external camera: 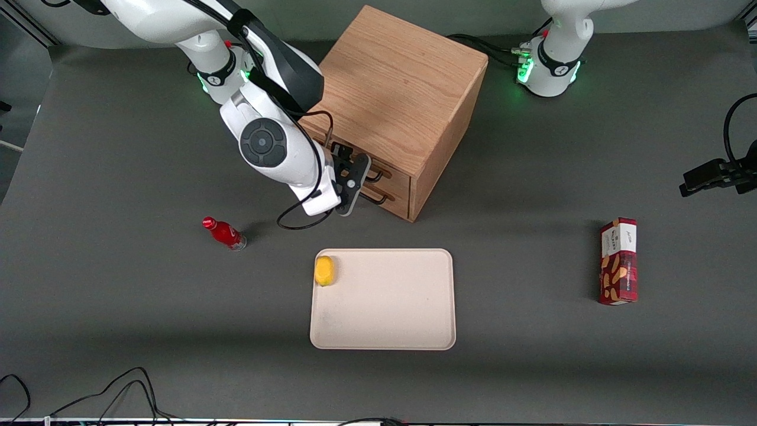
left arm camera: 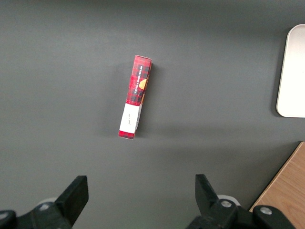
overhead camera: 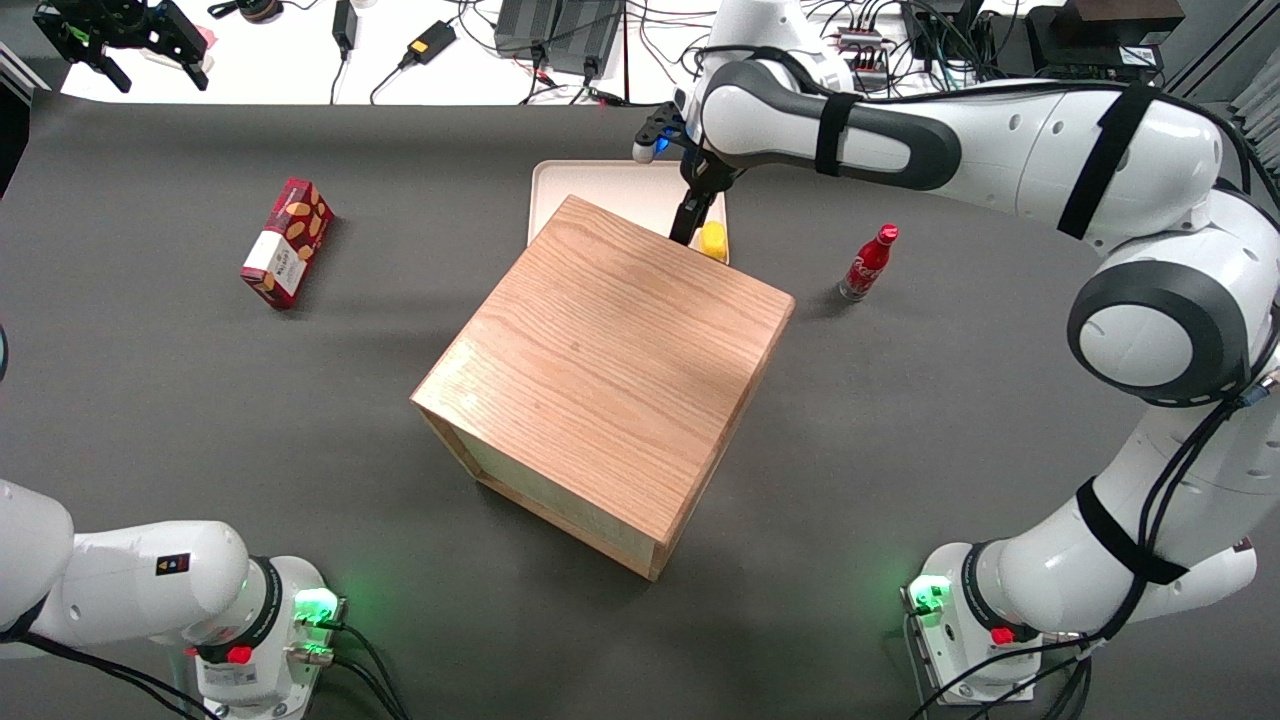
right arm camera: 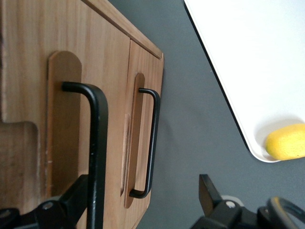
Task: Open upper drawer
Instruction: 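Hook the right gripper onto the upper drawer's black handle, then pull the upper drawer outward from the cabinet with the right gripper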
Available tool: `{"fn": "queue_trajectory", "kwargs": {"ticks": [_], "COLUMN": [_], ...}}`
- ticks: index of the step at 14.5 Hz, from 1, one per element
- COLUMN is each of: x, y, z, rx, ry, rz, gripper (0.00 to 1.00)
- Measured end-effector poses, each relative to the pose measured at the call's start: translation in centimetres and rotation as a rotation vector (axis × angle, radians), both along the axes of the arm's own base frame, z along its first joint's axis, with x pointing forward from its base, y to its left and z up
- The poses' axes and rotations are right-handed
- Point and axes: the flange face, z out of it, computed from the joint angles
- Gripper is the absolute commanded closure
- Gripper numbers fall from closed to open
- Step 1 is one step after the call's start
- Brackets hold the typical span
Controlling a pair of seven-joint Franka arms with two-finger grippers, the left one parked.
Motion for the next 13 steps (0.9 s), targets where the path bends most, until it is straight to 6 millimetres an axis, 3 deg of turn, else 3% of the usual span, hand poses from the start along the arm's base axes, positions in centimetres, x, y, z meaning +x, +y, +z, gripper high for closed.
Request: {"fn": "queue_trajectory", "kwargs": {"ticks": [13], "x": [1.1], "y": [-1.3], "z": [-1.1], "rx": [-0.017], "ry": [-0.039], "rz": [-0.014], "gripper": [0.00]}}
